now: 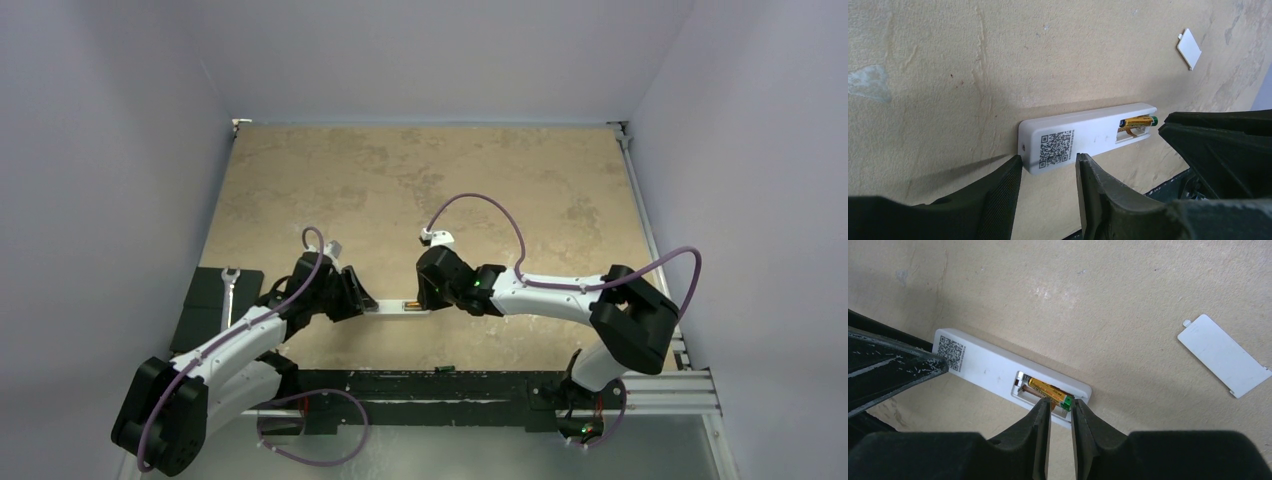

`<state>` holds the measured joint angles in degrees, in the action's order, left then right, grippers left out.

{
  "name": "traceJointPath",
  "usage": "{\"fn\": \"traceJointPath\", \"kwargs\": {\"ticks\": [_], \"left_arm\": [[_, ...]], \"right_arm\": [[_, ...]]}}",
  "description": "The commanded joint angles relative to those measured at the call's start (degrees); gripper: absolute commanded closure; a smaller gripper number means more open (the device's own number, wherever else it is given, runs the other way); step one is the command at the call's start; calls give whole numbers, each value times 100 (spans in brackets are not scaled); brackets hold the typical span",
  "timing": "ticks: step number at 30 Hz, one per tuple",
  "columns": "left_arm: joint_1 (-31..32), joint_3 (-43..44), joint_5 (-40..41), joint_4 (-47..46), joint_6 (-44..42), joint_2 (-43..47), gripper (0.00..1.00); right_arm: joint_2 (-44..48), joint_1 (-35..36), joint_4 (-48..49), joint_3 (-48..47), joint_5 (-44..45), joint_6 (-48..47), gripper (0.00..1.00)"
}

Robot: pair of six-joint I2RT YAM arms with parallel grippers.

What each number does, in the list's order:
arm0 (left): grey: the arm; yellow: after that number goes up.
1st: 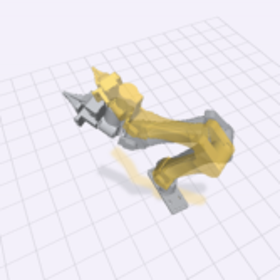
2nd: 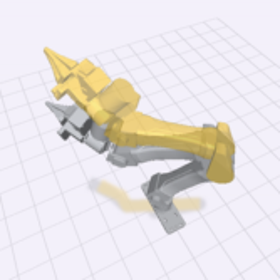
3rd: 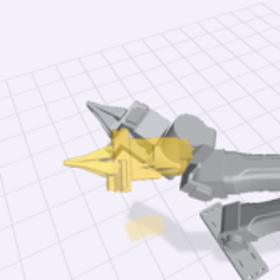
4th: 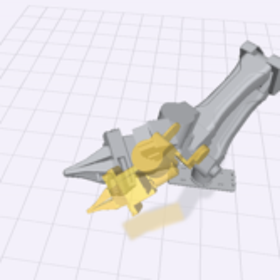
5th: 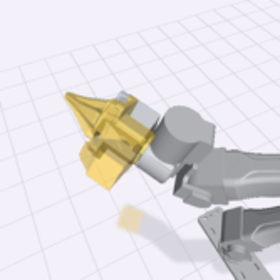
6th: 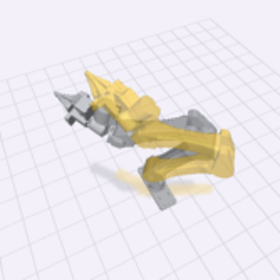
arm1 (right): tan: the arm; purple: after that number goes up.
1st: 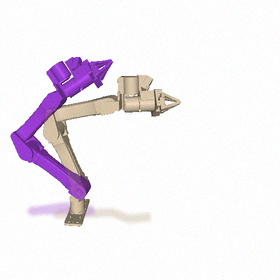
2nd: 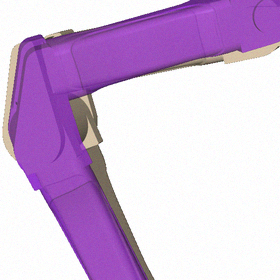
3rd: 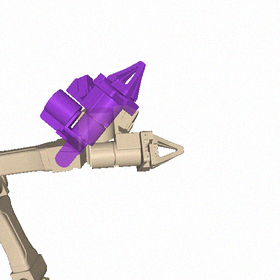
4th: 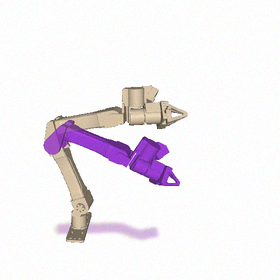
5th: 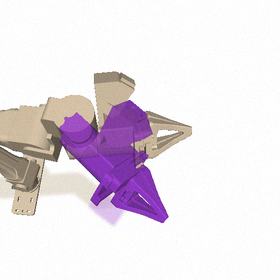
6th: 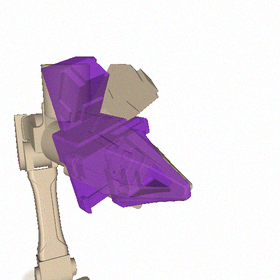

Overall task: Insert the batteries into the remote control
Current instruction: Load the battery into the remote control.

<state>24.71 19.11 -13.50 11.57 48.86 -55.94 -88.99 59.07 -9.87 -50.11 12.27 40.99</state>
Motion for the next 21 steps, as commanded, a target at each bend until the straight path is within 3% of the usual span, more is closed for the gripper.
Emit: {"fn": "traceJointPath", "kwargs": {"ticks": [1,21], "left_arm": [[-13,-27,-125,-260,-75,-4,57],[-10,-31,-153,-278,-67,-13,58]], "right_arm": [[-29,-27,-40,-34,196,119,72],[-15,-27,-231,67,278,190,75]]}}
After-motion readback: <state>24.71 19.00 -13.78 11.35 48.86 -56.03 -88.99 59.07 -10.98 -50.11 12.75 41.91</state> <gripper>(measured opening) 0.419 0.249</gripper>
